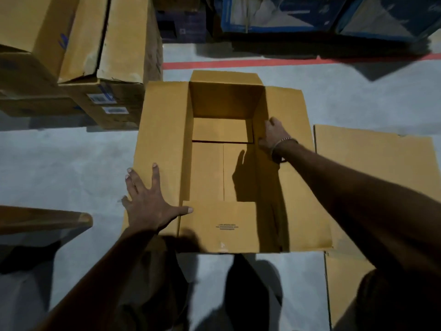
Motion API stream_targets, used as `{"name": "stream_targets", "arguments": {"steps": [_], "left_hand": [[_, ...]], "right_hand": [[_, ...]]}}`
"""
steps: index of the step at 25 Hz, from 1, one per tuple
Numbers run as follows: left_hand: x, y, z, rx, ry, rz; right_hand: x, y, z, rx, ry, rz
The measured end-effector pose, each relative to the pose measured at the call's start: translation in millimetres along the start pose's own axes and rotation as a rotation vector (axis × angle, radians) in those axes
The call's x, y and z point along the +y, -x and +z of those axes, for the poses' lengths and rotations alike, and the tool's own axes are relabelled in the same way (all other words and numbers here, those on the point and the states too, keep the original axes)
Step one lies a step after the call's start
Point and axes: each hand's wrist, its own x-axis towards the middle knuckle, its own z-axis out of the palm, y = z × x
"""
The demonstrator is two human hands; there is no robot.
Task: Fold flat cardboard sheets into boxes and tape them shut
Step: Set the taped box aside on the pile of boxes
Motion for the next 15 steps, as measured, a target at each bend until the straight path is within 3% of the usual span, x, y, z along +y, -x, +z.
{"name": "stream_targets", "arguments": {"steps": [3,7,10,12,15], "left_hand": [[-2.4,-17.9,5.0,-0.086,0.045,-0.026],[-0.8,-25.7,12.1,-0.096,0.058,-0.032],[-1.1,-23.4,16.2,-0.050,0.052,-0.014],[-0.4,-19.2,14.7,-0.002,0.035,-0.003],[5.2,-13.8,11.6,0.026,-0.067,-0.034]], "right_hand": [[-5.0,-75.0,5.3,0.067,-0.046,-0.024],[-9.5,-149.4,-6.6,0.245,-0.600,0.052],[-15.8,-180.7,-18.7,0.225,-0.943,0.117],[-17.1,-182.2,-18.5,0.230,-0.987,0.130],[-13.4,-173.7,-12.5,0.397,-0.986,0.120]]}}
